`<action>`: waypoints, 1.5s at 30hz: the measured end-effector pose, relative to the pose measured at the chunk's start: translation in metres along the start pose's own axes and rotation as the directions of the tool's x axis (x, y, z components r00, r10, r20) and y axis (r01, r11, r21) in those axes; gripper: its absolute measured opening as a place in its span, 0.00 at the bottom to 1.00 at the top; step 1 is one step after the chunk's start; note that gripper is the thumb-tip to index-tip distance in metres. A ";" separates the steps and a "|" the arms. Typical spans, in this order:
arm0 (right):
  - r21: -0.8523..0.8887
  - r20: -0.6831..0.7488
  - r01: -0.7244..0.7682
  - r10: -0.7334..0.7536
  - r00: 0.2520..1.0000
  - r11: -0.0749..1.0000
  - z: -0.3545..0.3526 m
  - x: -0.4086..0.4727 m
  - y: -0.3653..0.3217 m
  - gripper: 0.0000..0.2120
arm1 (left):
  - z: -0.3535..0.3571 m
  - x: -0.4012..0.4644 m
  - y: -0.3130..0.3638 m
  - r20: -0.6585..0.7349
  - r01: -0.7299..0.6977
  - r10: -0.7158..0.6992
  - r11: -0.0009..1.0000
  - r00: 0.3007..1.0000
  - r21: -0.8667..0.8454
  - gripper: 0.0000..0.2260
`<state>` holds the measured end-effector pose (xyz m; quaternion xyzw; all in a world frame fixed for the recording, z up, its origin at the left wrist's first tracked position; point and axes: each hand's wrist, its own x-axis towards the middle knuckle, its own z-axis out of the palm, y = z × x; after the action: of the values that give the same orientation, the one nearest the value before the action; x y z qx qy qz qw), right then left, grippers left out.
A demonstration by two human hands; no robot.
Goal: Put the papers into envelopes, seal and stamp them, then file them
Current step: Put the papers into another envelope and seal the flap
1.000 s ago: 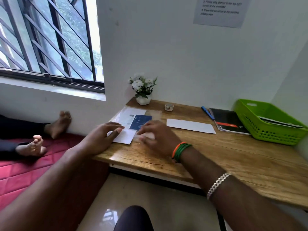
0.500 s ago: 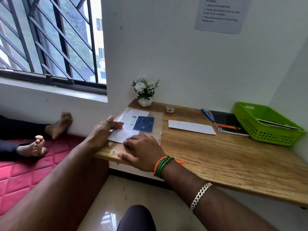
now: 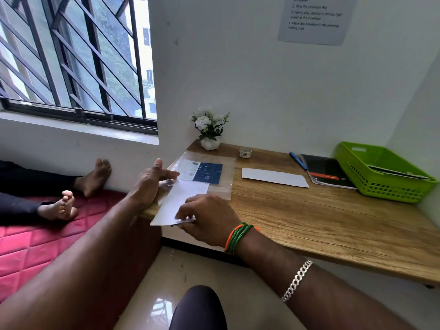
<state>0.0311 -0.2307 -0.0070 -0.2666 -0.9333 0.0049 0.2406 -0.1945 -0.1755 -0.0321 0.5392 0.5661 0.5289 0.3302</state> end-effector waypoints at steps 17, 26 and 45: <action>0.749 -0.447 -0.197 0.701 0.555 0.633 -0.145 -0.040 0.094 0.19 | 0.163 -0.027 0.156 0.026 -0.468 0.629 0.550 0.777 0.692 0.50; 0.715 -0.107 -0.516 0.803 0.586 0.472 -0.129 -0.051 0.218 0.09 | 0.217 0.069 0.120 0.411 -0.555 0.415 0.330 0.812 0.764 0.50; 0.851 0.124 -0.487 0.828 0.547 0.194 -0.110 -0.073 0.269 0.03 | 0.234 0.102 0.077 0.468 -0.639 0.441 0.443 0.766 0.629 0.52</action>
<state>0.2679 -0.0494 0.0209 -0.4996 -0.5364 0.4881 0.4738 0.0262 -0.0313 0.0096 0.8361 0.4856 0.2502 -0.0509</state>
